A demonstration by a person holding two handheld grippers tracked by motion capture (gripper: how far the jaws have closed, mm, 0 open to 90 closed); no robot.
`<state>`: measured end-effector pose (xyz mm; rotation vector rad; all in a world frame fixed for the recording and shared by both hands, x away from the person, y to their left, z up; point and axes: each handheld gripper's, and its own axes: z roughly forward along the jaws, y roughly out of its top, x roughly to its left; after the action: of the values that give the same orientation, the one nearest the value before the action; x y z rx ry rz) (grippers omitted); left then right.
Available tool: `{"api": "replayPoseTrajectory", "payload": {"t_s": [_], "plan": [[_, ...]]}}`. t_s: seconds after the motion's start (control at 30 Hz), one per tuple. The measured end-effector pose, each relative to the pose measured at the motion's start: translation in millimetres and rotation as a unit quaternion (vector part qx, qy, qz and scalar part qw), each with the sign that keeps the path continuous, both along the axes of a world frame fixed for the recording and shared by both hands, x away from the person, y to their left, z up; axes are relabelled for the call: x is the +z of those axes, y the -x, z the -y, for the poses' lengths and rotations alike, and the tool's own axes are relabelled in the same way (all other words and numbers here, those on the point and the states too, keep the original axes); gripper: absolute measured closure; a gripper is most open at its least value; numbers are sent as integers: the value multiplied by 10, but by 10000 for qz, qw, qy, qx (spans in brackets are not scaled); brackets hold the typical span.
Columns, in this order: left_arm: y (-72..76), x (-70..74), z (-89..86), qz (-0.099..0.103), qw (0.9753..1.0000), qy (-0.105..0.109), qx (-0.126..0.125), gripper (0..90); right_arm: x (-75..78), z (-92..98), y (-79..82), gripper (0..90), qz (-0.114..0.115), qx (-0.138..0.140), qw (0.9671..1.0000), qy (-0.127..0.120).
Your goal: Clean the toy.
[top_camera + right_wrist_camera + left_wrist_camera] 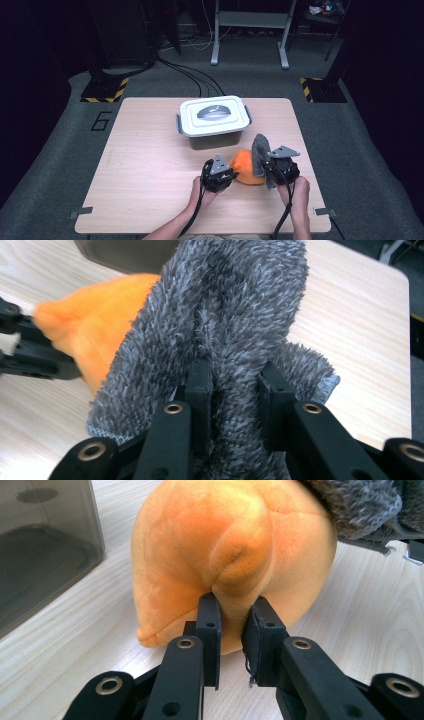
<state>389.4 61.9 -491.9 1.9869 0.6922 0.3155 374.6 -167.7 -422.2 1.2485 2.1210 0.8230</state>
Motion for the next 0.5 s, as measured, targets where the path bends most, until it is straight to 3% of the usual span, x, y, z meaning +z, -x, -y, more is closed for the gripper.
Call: {"api": "replayPoseTrajectory", "payload": {"t_s": [0.33, 0.5], "plan": [[1, 4, 9, 66, 10000, -18, 7, 778, -179, 231, -106, 713, -339, -365, 9985, -220], [1, 5, 12, 56, 10000, -24, 3, 778, -323, 345, -179, 713, -562, -543, 9967, -201]]}}
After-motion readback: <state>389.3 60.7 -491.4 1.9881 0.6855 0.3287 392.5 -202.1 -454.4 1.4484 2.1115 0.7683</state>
